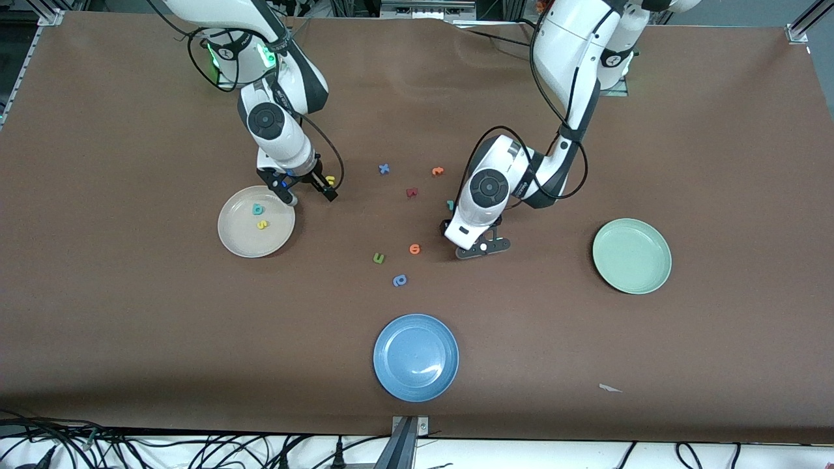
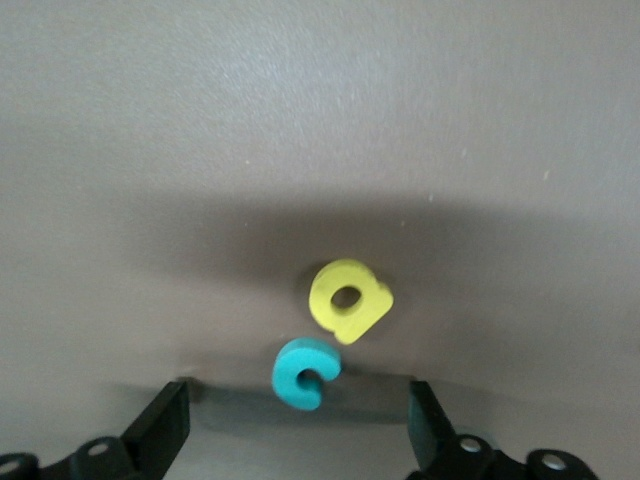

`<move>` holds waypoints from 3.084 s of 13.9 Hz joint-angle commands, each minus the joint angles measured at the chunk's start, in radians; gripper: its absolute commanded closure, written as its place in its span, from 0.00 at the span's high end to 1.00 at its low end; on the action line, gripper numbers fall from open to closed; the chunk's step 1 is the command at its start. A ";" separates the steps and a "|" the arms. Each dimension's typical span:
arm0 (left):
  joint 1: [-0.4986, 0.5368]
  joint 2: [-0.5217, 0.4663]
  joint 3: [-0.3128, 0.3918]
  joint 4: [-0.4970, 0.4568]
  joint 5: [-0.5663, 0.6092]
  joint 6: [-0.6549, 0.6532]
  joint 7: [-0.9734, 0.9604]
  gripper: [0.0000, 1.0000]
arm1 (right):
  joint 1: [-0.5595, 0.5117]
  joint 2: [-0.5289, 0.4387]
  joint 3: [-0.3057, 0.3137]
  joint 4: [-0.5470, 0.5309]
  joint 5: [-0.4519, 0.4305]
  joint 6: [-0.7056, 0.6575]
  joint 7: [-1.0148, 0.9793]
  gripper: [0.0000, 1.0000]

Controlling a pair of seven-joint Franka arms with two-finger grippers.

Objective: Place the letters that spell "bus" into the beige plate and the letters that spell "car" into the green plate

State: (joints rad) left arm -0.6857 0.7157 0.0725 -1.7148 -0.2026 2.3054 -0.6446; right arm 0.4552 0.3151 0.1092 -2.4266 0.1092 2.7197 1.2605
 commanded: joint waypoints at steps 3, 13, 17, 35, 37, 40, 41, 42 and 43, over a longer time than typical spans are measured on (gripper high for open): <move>0.032 -0.019 -0.007 0.039 -0.027 -0.055 0.103 0.89 | 0.026 -0.001 0.024 -0.020 0.012 0.029 0.062 0.71; 0.026 0.010 -0.007 0.058 -0.015 -0.058 0.138 0.67 | 0.028 0.018 0.024 -0.016 0.010 0.040 0.059 0.19; 0.025 0.021 -0.008 0.060 -0.014 -0.058 0.137 0.58 | 0.028 -0.023 0.020 -0.005 0.007 0.019 0.040 0.13; 0.025 0.054 -0.007 0.132 -0.017 -0.057 0.129 0.45 | 0.019 -0.042 -0.275 0.240 0.009 -0.394 -0.466 0.99; 0.025 0.056 -0.007 0.130 -0.015 -0.057 0.131 0.45 | 0.019 -0.042 -0.276 0.314 0.009 -0.489 -0.469 0.99; 0.026 0.060 -0.005 0.126 -0.006 -0.063 0.135 0.44 | 0.019 -0.060 -0.279 0.472 0.009 -0.659 -0.472 0.99; 0.028 0.059 -0.005 0.127 0.005 -0.085 0.135 0.44 | 0.019 -0.060 -0.289 0.538 0.009 -0.720 -0.474 0.99; 0.028 0.056 -0.005 0.129 0.006 -0.101 0.137 0.43 | 0.019 -0.056 -0.295 0.599 0.009 -0.765 -0.496 0.99; 0.028 0.054 -0.005 0.129 0.006 -0.103 0.135 0.42 | 0.019 -0.051 -0.295 0.647 0.009 -0.787 -0.528 0.99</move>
State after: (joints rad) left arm -0.6590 0.7611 0.0636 -1.6066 -0.2065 2.2374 -0.5263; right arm 0.4737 0.2531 -0.1751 -1.8922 0.1087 2.0173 0.7898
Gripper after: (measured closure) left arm 0.564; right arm 0.009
